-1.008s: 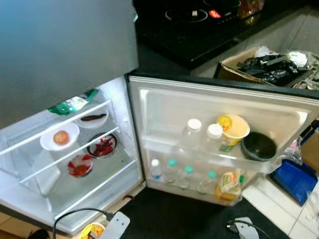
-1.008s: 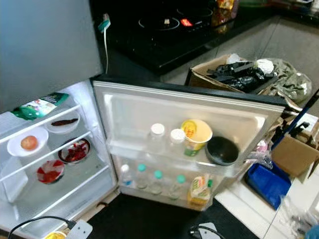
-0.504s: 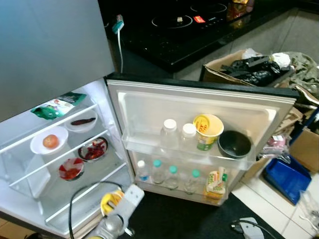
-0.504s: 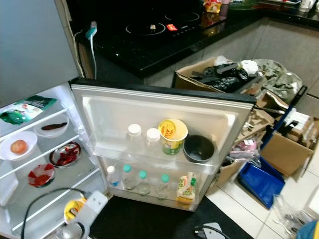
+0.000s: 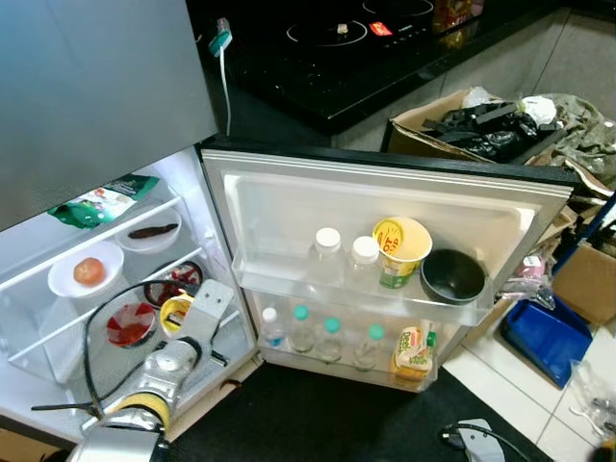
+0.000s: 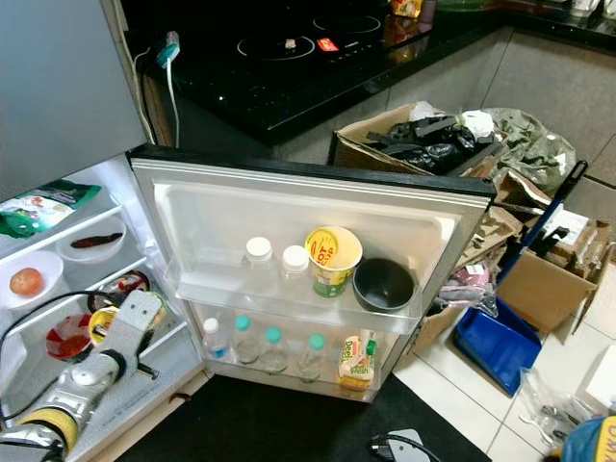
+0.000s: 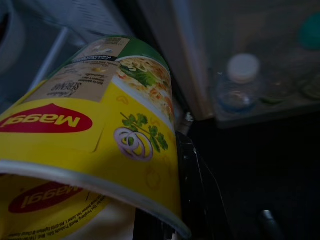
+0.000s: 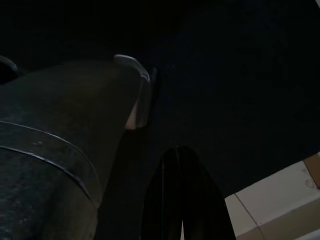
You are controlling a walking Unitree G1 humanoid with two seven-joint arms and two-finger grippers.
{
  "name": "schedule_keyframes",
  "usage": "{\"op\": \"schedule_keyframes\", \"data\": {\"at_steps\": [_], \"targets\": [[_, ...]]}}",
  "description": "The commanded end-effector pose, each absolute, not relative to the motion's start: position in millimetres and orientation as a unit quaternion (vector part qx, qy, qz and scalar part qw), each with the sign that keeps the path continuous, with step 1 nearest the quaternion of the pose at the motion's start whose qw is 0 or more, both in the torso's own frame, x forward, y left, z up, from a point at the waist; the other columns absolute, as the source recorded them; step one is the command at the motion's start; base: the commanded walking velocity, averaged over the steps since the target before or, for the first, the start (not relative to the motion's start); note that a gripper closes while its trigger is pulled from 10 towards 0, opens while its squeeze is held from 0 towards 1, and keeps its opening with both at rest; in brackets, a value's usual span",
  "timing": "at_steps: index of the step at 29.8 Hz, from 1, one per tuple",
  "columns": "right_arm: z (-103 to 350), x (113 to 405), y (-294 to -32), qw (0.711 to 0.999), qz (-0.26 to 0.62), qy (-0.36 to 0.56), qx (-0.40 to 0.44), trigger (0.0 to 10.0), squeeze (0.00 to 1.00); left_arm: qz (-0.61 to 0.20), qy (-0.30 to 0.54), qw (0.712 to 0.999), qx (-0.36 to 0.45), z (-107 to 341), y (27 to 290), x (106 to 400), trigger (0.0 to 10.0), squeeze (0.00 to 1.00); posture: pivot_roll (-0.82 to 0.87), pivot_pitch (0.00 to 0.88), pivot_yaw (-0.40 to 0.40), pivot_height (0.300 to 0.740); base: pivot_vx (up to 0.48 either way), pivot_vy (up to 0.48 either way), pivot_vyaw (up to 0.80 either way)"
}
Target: Restocking fridge
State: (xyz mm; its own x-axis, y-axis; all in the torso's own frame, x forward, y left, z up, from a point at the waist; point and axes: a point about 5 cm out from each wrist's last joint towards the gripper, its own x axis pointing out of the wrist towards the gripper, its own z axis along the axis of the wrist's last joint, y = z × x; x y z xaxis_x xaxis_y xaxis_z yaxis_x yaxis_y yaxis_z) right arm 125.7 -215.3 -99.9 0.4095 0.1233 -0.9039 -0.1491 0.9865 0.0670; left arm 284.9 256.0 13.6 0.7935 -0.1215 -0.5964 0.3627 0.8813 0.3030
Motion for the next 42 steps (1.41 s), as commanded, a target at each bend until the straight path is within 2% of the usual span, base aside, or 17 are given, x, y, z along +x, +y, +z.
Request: {"op": "schedule_keyframes", "data": {"at_steps": [1, 2, 3, 4, 6, 7, 9, 13, 15, 16, 19, 21, 24, 29, 30, 40, 42], "targets": [[-101, 124, -215, 0.838, 0.084, 0.54, -0.013, 10.0, 0.0, -0.141, 0.289, 0.921, 0.221, 24, 264, 290, 10.0, 0.0, -0.02, 0.047, 0.01, 0.74, 0.0, 0.0, 0.0], [-101, 123, -214, 0.837, 0.085, 0.54, -0.012, 10.0, 0.0, -0.195, 0.308, 0.896, 0.255, 39, 280, 292, 10.0, 0.0, -0.03, 0.044, 0.015, 0.74, 0.0, 0.0, 0.0], [-101, 123, -214, 0.837, 0.085, 0.54, -0.012, 10.0, 0.0, -0.195, 0.308, 0.896, 0.255, 39, 280, 292, 10.0, 0.0, -0.03, 0.044, 0.015, 0.74, 0.0, 0.0, 0.0], [-101, 122, -215, 0.836, 0.086, 0.541, -0.012, 10.0, 0.0, -0.245, 0.337, 0.863, 0.286, 54, 296, 289, 10.0, 0.0, -0.03, 0.043, 0.017, 0.74, 0.0, 0.0, 0.0], [-101, 122, -215, 0.836, 0.086, 0.541, -0.012, 10.0, 0.0, -0.245, 0.337, 0.863, 0.286, 54, 296, 289, 10.0, 0.0, -0.03, 0.043, 0.017, 0.74, 0.0, 0.0, 0.0], [-101, 122, -215, 0.836, 0.086, 0.542, -0.013, 10.0, 0.0, -0.277, 0.362, 0.836, 0.307, 71, 310, 286, 10.0, 0.0, -0.03, 0.043, 0.017, 0.74, 0.0, 0.0, 0.0], [-101, 122, -215, 0.836, 0.087, 0.542, -0.013, 10.0, 0.0, -0.297, 0.371, 0.818, 0.323, 95, 320, 283, 10.0, 0.0, -0.03, 0.039, 0.014, 0.74, 0.0, 0.0, 0.0], [-101, 122, -215, 0.836, 0.087, 0.542, -0.013, 10.0, 0.0, -0.297, 0.371, 0.818, 0.323, 95, 320, 283, 10.0, 0.0, -0.03, 0.039, 0.014, 0.74, 0.0, 0.0, 0.0], [-101, 122, -216, 0.836, 0.087, 0.542, -0.013, 10.0, 0.0, -0.33, 0.362, 0.805, 0.336, 122, 322, 278, 10.0, 0.0, -0.03, 0.039, 0.014, 0.74, 0.0, 0.0, 0.0], [-101, 123, -216, 0.836, 0.086, 0.542, -0.013, 10.0, 0.0, -0.37, 0.337, 0.781, 0.373, 155, 318, 273, 10.0, 0.0, -0.02, 0.039, 0.015, 0.74, 0.0, 0.0, 0.0], [-100, 123, -217, 0.836, 0.085, 0.541, -0.013, 10.0, 0.0, -0.399, 0.322, 0.76, 0.4, 175, 312, 268, 10.0, 0.0, -0.02, 0.039, 0.015, 0.74, 0.0, 0.0, 0.0], [-100, 124, -216, 0.837, 0.086, 0.541, -0.012, 10.0, 0.0, -0.471, 0.261, 0.722, 0.434, 211, 285, 259, 10.0, 0.0, -0.01, 0.039, 0.015, 0.74, 0.0, 0.0, 0.0], [-100, 125, -216, 0.837, 0.086, 0.54, -0.011, 10.0, 0.0, -0.496, 0.237, 0.712, 0.437, 220, 274, 256, 10.0, 0.0, -0.01, 0.037, 0.015, 0.74, 0.0, 0.0, 0.0], [-100, 126, -215, 0.837, 0.087, 0.54, -0.011, 10.0, 0.0, -0.566, 0.19, 0.671, 0.439, 240, 248, 247, 10.0, 0.0, -0.01, 0.037, 0.013, 0.74, 0.0, 0.0, 0.0], [-100, 127, -216, 0.837, 0.087, 0.539, -0.011, 10.0, 0.0, -0.59, 0.185, 0.651, 0.44, 244, 241, 243, 10.0, 0.0, -0.01, 0.036, 0.013, 0.74, 0.0, 0.0, 0.0], [-99, 128, -216, 0.838, 0.085, 0.539, -0.012, 10.0, 0.0, -0.602, 0.2, 0.63, 0.449, 240, 235, 245, 10.0, 0.0, -0.01, 0.035, 0.015, 0.74, 0.0, 0.0, 0.0], [-100, 126, -216, 0.838, 0.084, 0.54, -0.011, 10.0, 0.0, -0.566, 0.222, 0.626, 0.488, 223, 228, 265, 10.0, 0.0, -0.02, 0.043, 0.017, 0.74, 0.0, 0.0, 0.0]]}}
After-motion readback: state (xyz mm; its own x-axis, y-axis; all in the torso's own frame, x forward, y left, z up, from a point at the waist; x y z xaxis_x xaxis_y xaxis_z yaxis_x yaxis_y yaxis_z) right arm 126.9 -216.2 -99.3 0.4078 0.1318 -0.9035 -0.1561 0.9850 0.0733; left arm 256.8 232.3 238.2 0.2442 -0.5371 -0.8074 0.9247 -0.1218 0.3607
